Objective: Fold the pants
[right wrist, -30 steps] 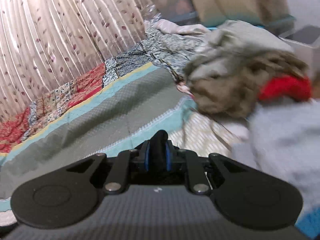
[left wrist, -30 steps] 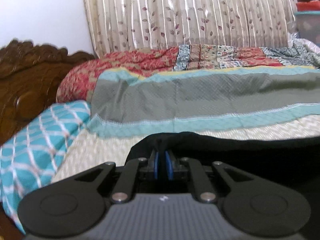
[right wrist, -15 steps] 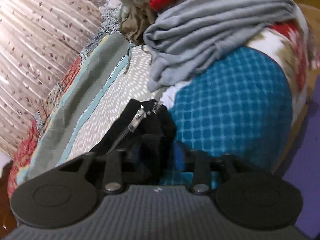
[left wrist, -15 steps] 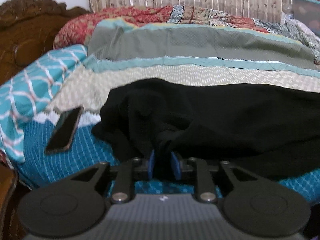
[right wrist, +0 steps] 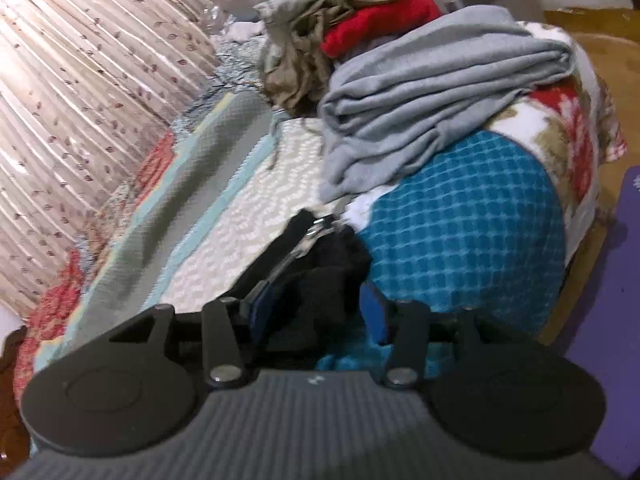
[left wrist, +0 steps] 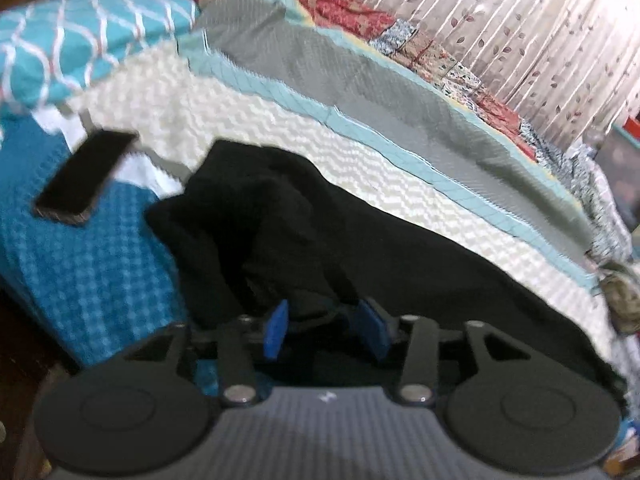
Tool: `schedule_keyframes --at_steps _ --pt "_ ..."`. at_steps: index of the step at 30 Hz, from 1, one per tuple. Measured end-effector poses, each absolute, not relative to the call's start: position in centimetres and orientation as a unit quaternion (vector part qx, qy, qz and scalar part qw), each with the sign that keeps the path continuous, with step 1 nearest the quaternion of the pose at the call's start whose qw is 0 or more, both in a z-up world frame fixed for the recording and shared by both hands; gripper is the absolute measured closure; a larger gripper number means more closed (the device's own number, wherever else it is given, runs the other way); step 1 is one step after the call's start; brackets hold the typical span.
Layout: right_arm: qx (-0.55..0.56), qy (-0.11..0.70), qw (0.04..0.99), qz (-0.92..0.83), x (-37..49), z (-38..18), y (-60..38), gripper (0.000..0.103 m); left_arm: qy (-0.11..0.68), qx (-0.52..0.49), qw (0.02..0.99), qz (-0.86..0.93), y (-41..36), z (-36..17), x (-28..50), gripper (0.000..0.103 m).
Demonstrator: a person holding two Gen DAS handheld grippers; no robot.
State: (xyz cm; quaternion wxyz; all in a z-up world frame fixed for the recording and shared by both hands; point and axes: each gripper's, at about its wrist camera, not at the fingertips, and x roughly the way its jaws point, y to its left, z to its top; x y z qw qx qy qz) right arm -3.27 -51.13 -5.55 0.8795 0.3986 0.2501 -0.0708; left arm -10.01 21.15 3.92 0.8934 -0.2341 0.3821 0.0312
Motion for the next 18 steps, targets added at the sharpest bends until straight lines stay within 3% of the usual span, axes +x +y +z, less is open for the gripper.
schedule_keyframes --at_steps 3,18 --pt "0.412 0.259 0.873 -0.037 -3.4 -5.4 -49.4 0.051 0.393 -0.257 0.883 0.019 21.5 3.3 -9.3 0.044" --pt "0.465 0.306 0.83 -0.035 0.3 -8.0 -48.4 0.051 0.427 -0.377 0.822 0.01 23.5 -1.5 -7.5 0.031"
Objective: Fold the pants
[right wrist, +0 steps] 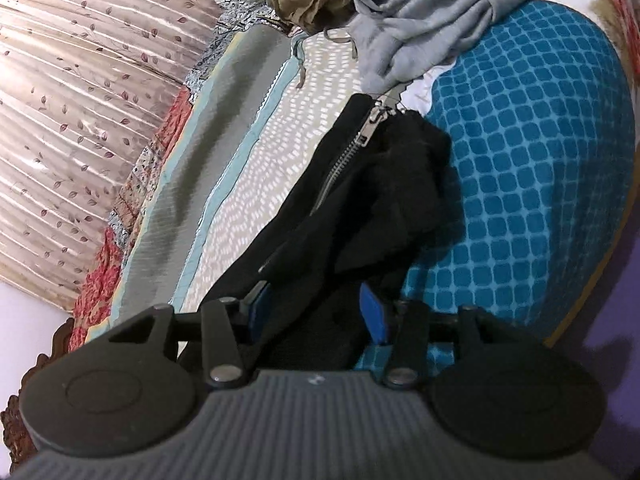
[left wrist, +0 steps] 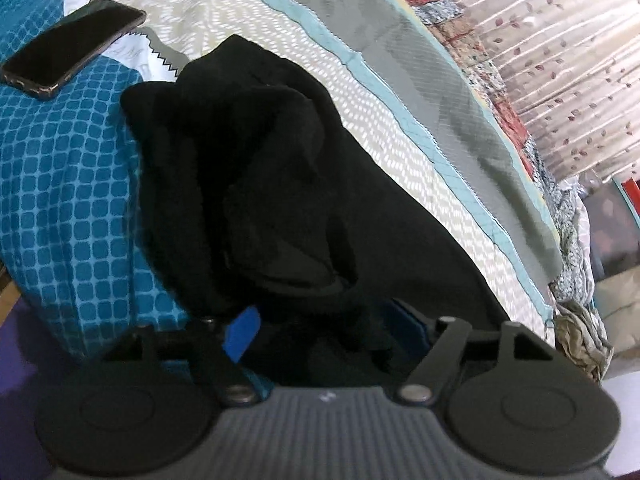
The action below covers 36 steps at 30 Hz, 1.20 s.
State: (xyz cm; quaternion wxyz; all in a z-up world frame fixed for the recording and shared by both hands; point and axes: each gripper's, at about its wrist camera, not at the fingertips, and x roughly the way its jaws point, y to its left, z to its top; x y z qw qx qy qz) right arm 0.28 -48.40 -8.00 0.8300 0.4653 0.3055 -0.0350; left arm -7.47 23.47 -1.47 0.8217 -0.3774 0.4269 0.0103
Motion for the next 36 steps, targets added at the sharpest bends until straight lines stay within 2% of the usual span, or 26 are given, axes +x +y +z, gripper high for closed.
schedule_keyframes --at_steps 5,6,7,9,11,12,13,14,17,19,25,28,30,36 --pt "0.482 0.284 0.827 -0.058 0.7 -8.1 -50.1 0.051 0.423 -0.412 0.807 0.018 24.5 -2.4 -6.2 0.035" --pt "0.488 0.28 0.825 -0.06 0.9 -8.3 -50.5 0.051 0.424 -0.417 0.804 0.021 24.6 -2.7 -5.8 0.041" --pt "0.493 0.279 0.822 -0.061 1.1 -8.5 -50.9 0.051 0.426 -0.418 0.802 0.026 24.6 -2.9 -5.5 0.056" --pt "0.516 0.284 0.805 -0.065 1.8 -9.0 -51.4 0.052 0.439 -0.416 0.795 0.041 24.6 -3.3 -4.9 0.069" --pt "0.521 0.289 0.8 -0.068 2.1 -9.2 -51.2 0.053 0.442 -0.421 0.791 0.047 24.8 -3.7 -5.0 0.077" --pt "0.511 0.295 0.804 -0.071 2.2 -9.1 -50.9 0.061 0.442 -0.423 0.79 0.048 24.9 -3.9 -5.0 0.079" --pt "0.499 0.303 0.808 -0.076 2.4 -9.0 -50.7 0.07 0.441 -0.426 0.788 0.048 24.9 -4.0 -5.2 0.081" --pt "0.484 0.318 0.811 -0.084 2.6 -9.1 -50.4 0.087 0.44 -0.43 0.787 0.048 25.0 -4.2 -5.3 0.081" --pt "0.48 0.32 0.812 -0.086 2.1 -8.9 -50.3 0.094 0.439 -0.441 0.781 0.046 25.2 -4.1 -5.9 0.082" --pt "0.475 0.315 0.818 -0.08 1.9 -7.9 -50.3 0.095 0.43 -0.452 0.781 0.037 25.6 -3.7 -6.2 0.087" --pt "0.443 0.226 0.868 0.006 3.2 0.7 -49.0 0.095 0.39 -0.455 0.801 0.013 26.4 -1.3 -8.3 0.088" --pt "0.422 0.183 0.887 0.036 2.2 3.1 -48.5 0.095 0.39 -0.449 0.804 0.016 27.0 -0.8 -9.7 0.088" --pt "0.416 0.189 0.889 0.027 1.1 2.2 -48.9 0.095 0.4 -0.445 0.801 0.02 27.3 -1.1 -10.4 0.088" --pt "0.483 0.313 0.814 -0.074 -3.1 -9.1 -52.1 0.092 0.431 -0.452 0.78 0.041 27.7 -3.5 -12.0 0.087"
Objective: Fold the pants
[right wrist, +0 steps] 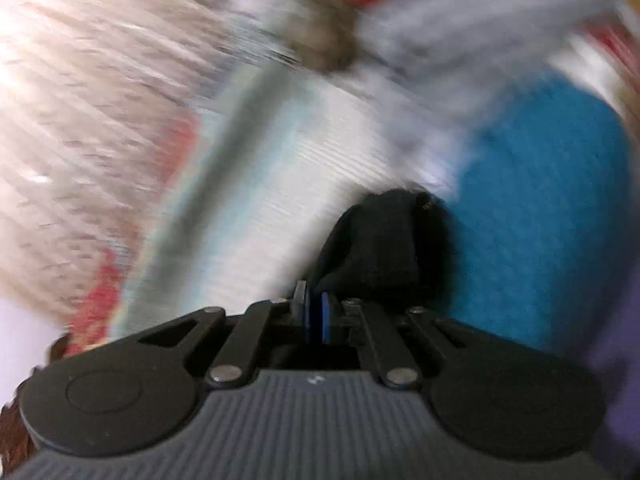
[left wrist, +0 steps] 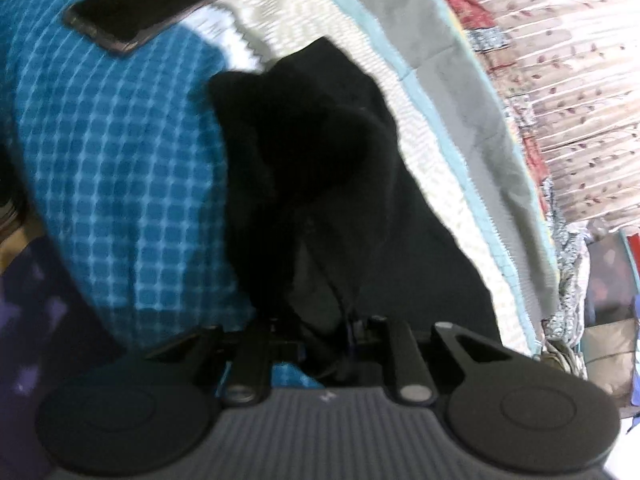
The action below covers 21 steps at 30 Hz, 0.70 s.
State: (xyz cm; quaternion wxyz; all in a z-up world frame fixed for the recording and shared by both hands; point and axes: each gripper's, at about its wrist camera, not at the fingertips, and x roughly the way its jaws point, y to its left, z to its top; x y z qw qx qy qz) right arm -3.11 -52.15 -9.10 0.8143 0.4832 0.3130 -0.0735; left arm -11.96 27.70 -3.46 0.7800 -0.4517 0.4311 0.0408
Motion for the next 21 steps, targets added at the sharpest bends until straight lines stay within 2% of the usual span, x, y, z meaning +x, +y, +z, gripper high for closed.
schedule_keyframes --at_steps 3,4,7,8,9,11,12,16,19,21 --pt "0.556 0.29 0.777 -0.057 -5.6 -11.1 -53.9 0.093 0.43 -0.449 0.783 0.039 27.4 -3.1 -12.3 0.081" --pt "0.547 0.287 0.784 -0.058 -5.9 -10.7 -54.1 0.092 0.43 -0.446 0.784 0.038 27.3 -2.8 -12.2 0.072" --pt "0.508 0.282 0.812 -0.058 -5.7 -8.7 -53.3 0.089 0.426 -0.445 0.787 0.033 26.6 -2.1 -11.1 0.06" --pt "0.5 0.281 0.817 -0.057 -5.7 -8.4 -53.0 0.086 0.425 -0.448 0.786 0.032 26.4 -2.1 -10.8 0.057" --pt "0.495 0.282 0.82 -0.055 -5.4 -8.3 -52.5 0.077 0.424 -0.451 0.785 0.031 26.1 -2.1 -10.5 0.053" --pt "0.489 0.285 0.823 -0.049 -5.1 -8.6 -51.5 0.062 0.425 -0.455 0.782 0.033 25.9 -2.3 -10.2 0.052" --pt "0.483 0.288 0.826 -0.046 -5.0 -8.6 -51.2 0.061 0.426 -0.454 0.782 0.034 26.2 -2.8 -10.0 0.056" --pt "0.431 0.341 0.834 -0.059 -3.3 -8.7 -50.3 0.061 0.438 -0.454 0.775 0.043 26.5 -3.2 -9.8 0.069" --pt "0.372 0.394 0.84 -0.028 -3.4 -7.9 -49.1 0.061 0.439 -0.46 0.77 0.044 26.9 -3.4 -10.1 0.069" --pt "0.315 0.395 0.863 -0.013 -3.7 -6.1 -48.4 0.061 0.441 -0.462 0.768 0.047 26.8 -3.5 -10.0 0.068"
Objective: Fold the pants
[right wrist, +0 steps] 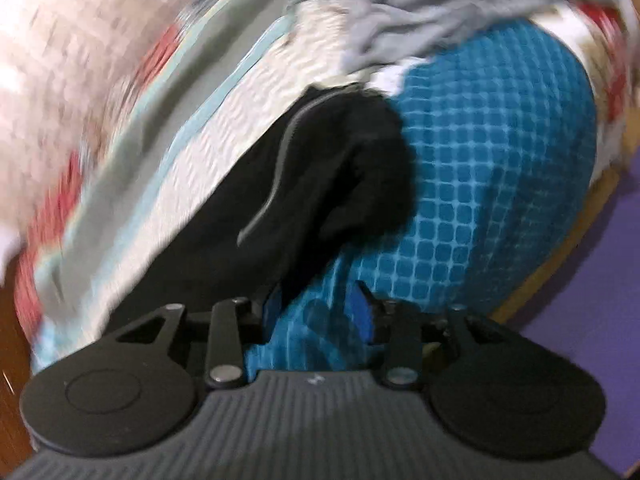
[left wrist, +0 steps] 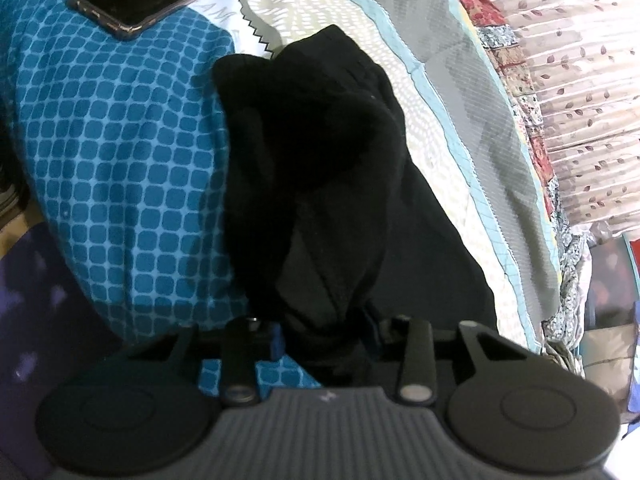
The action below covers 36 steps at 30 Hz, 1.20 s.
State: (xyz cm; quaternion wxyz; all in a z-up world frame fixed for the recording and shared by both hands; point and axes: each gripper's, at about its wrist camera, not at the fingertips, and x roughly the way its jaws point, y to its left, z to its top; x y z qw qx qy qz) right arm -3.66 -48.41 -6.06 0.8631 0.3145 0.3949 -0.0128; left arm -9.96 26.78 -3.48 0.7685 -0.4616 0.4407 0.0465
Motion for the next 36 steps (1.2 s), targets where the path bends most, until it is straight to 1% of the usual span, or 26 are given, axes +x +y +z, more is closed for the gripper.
schedule_keyframes --at_steps 4,5,6,7,8,10,11,12,13,15,17,18,21,22,23,24,26,27,30,34,36 --pt "0.274 0.316 0.907 -0.04 -1.6 -2.0 -49.6 0.061 0.446 -0.442 0.777 0.052 25.7 -2.7 -9.3 0.061" --pt "0.271 0.298 0.914 -0.057 -0.5 -1.5 -50.4 0.056 0.446 -0.436 0.78 0.054 25.2 -2.4 -9.1 0.061" --pt "0.269 0.287 0.917 -0.065 0.7 -1.6 -50.9 0.048 0.445 -0.431 0.783 0.054 24.9 -2.1 -9.1 0.06" --pt "0.268 0.283 0.918 -0.07 1.7 -1.9 -51.5 0.042 0.445 -0.429 0.784 0.055 24.7 -1.9 -9.2 0.059" --pt "0.268 0.293 0.915 -0.078 3.1 -2.8 -52.1 0.031 0.446 -0.428 0.784 0.056 24.6 -1.7 -9.3 0.059" --pt "0.283 0.327 0.897 -0.09 5.3 -5.0 -53.6 0.03 0.446 -0.43 0.783 0.06 24.6 -1.5 -9.8 0.059" --pt "0.297 0.347 0.885 -0.09 6.2 -6.3 -54.0 0.03 0.446 -0.43 0.782 0.064 24.8 -1.3 -10.3 0.059" --pt "0.309 0.362 0.876 -0.085 6.7 -7.2 -54.2 0.043 0.446 -0.431 0.782 0.068 25.1 -1.3 -10.9 0.058" --pt "0.309 0.367 0.873 -0.083 6.6 -7.4 -53.8 0.055 0.445 -0.432 0.781 0.074 25.2 -1.2 -11.2 0.056" --pt "0.296 0.349 0.887 -0.059 5.5 -6.6 -53.1 0.076 0.448 -0.434 0.778 0.082 25.5 -1.3 -11.2 0.055" --pt "0.289 0.305 0.907 -0.024 4.0 -4.7 -52.4 0.085 0.454 -0.434 0.773 0.086 25.5 -1.6 -11.1 0.055" --pt "0.278 0.281 0.919 -0.01 3.2 -3.7 -52.1 0.085 0.457 -0.43 0.773 0.087 25.2 -1.6 -10.8 0.055" --pt "0.258 0.159 0.952 0.053 0.0 -1.5 -51.7 0.084 0.46 -0.423 0.777 0.079 24.0 -1.4 -9.7 0.055" --pt "0.251 0.15 0.955 0.051 -0.1 -1.7 -51.7 0.083 0.462 -0.421 0.777 0.076 23.5 -1.4 -9.4 0.055" --pt "0.243 0.17 0.954 0.03 0.3 -2.5 -51.9 0.076 0.466 -0.418 0.777 0.072 23.1 -1.4 -9.0 0.055" --pt "0.238 0.215 0.947 -0.009 1.3 -3.9 -52.4 0.063 0.47 -0.415 0.776 0.07 22.8 -1.5 -8.8 0.055" --pt "0.247 0.285 0.923 -0.076 2.4 -6.7 -53.6 0.062 0.473 -0.415 0.775 0.068 22.5 -1.6 -8.5 0.055" --pt "0.27 0.284 0.916 -0.089 2.0 -7.6 -54.3 0.062 0.471 -0.417 0.774 0.067 22.5 -1.6 -8.6 0.054" --pt "0.36 0.237 0.898 -0.085 -1.0 -8.5 -56.4 0.061 0.471 -0.422 0.772 0.068 23.0 -1.8 -8.7 0.053" --pt "0.367 0.245 0.892 -0.097 -2.1 -8.9 -56.2 0.061 0.476 -0.428 0.765 0.071 23.3 -2.4 -8.6 0.053" --pt "0.362 0.247 0.895 -0.088 -2.5 -8.1 -55.9 0.061 0.478 -0.425 0.766 0.068 23.1 -2.5 -8.5 0.053"
